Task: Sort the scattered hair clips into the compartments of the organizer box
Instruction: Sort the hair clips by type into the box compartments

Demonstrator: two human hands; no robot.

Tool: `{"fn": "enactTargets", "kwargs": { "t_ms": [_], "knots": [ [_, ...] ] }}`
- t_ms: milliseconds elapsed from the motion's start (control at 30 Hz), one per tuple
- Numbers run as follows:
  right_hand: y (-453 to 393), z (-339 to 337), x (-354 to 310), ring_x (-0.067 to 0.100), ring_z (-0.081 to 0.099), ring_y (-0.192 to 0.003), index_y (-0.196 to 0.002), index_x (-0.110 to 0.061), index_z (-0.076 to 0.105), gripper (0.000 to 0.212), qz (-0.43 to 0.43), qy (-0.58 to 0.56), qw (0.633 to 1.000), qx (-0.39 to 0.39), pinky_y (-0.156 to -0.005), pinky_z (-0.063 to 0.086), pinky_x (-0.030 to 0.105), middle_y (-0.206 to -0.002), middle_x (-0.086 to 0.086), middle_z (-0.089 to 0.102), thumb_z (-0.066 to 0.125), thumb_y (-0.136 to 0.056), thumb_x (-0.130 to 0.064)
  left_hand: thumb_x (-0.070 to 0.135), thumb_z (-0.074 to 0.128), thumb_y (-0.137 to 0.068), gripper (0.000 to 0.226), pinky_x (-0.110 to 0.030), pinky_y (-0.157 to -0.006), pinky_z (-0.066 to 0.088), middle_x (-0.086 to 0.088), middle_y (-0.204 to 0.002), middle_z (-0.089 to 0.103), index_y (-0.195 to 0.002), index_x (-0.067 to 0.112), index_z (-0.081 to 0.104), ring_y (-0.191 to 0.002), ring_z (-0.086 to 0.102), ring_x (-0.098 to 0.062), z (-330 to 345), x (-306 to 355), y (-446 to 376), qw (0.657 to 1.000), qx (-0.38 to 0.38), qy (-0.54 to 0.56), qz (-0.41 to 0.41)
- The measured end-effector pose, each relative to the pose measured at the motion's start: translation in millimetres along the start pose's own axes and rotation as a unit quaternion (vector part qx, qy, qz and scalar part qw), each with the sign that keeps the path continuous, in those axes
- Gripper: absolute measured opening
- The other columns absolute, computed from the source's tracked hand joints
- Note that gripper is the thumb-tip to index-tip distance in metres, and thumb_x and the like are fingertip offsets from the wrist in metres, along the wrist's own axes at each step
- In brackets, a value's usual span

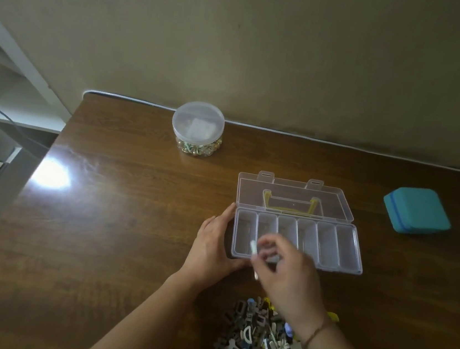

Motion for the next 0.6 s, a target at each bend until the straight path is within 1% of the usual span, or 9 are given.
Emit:
{"fn": "enactTargets", "kwargs": {
  "t_ms": [100,133,200,233,333,400,500,567,600],
  "knots": [
    [-33,4,-3,-0.006,0.062,-0.068,-0.085,-0.033,0.063,0.011,0.054,-0.035,0.998,0.013,-0.057,0.053,0.018,-0.078,-0.018,0.065,0.072,-0.083,-0.027,0.064,0.077,-0.066,0.111,-0.032,-0.112,0.031,0.043,-0.139,0.027,-0.153,0.027,0.02,-0.125,0.026,0.024,1,-1,1,1.0,0.013,0.004,0.005],
    [-42,8,-4,-0.003,0.062,-0.07,-0.084,-0.032,0.064,0.009,0.065,-0.019,0.998,0.007,-0.061,0.057,0.024,-0.076,-0.017,0.065,0.072,-0.083,-0.028,0.064,0.078,-0.066,0.112,-0.031,-0.112,0.03,0.046,-0.137,0.025,-0.154,0.025,0.02,-0.126,0.025,0.025,1,-1,1,1.0,0.013,0.005,0.004],
    [-53,12,-5,-0.002,0.062,-0.068,-0.08,-0.032,0.064,0.008,0.071,0.017,0.997,-0.011,-0.062,0.058,0.027,-0.069,-0.017,0.064,0.071,-0.083,-0.031,0.065,0.078,-0.066,0.113,-0.03,-0.112,0.03,0.047,-0.137,0.024,-0.154,0.026,0.02,-0.126,0.024,0.026,1,-1,2,1.0,0.014,0.004,0.002],
    [-56,12,-5,-0.003,0.062,-0.067,-0.079,-0.033,0.064,0.007,0.061,0.031,0.997,-0.022,-0.061,0.057,0.026,-0.068,-0.017,0.065,0.07,-0.083,-0.033,0.065,0.077,-0.066,0.112,-0.031,-0.113,0.03,0.043,-0.141,0.027,-0.154,0.026,0.019,-0.126,0.024,0.025,1,-2,2,1.0,0.014,0.004,0.002],
    [-57,5,-4,-0.002,0.063,-0.074,-0.083,-0.032,0.067,0.001,-0.004,0.061,0.997,-0.053,-0.065,0.054,0.022,-0.076,-0.017,0.068,0.068,-0.084,-0.033,0.06,0.08,-0.066,0.113,-0.041,-0.115,0.033,0.014,-0.15,0.041,-0.154,0.03,0.017,-0.128,0.026,0.017,1,-2,3,1.0,0.011,0.003,0.0],
    [-48,-9,2,-0.003,0.062,-0.079,-0.088,-0.031,0.068,0.006,-0.033,0.041,0.998,-0.041,-0.069,0.051,0.016,-0.08,-0.019,0.065,0.067,-0.086,-0.026,0.058,0.08,-0.064,0.113,-0.042,-0.114,0.035,0.011,-0.149,0.043,-0.153,0.032,0.016,-0.126,0.028,0.017,0,-2,2,1.0,0.013,-0.001,0.004],
    [-14,-37,23,-0.01,0.061,-0.074,-0.095,-0.032,0.064,0.013,-0.015,0.002,1.0,0.013,-0.063,0.05,0.008,-0.082,-0.023,0.061,0.065,-0.086,-0.023,0.063,0.075,-0.061,0.113,-0.037,-0.114,0.031,0.018,-0.145,0.04,-0.151,0.043,0.01,-0.126,0.02,0.027,-1,-2,1,1.0,0.011,0.0,0.006],
    [16,-44,43,-0.006,0.061,-0.06,-0.095,-0.035,0.061,0.015,0.032,0.038,0.999,0.016,-0.056,0.055,0.014,-0.08,-0.021,0.063,0.066,-0.087,-0.024,0.065,0.074,-0.061,0.113,-0.033,-0.113,0.029,0.018,-0.146,0.041,-0.15,0.047,0.007,-0.125,0.018,0.029,-1,-2,1,1.0,0.009,0.0,0.004],
    [29,-42,52,-0.003,0.061,-0.054,-0.094,-0.037,0.061,0.015,0.059,0.067,0.996,-0.004,-0.052,0.056,0.019,-0.08,-0.02,0.064,0.068,-0.087,-0.026,0.066,0.074,-0.061,0.113,-0.03,-0.112,0.028,0.018,-0.146,0.041,-0.149,0.048,0.007,-0.124,0.019,0.029,-1,-2,2,1.0,0.01,-0.001,0.006]
  ]
}}
Point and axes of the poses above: each hand's wrist, its own y-axis away from the middle knuckle, its own z-axis out of the palm, x = y × z, the point moved 3 cm from there along -y, towards the middle knuckle
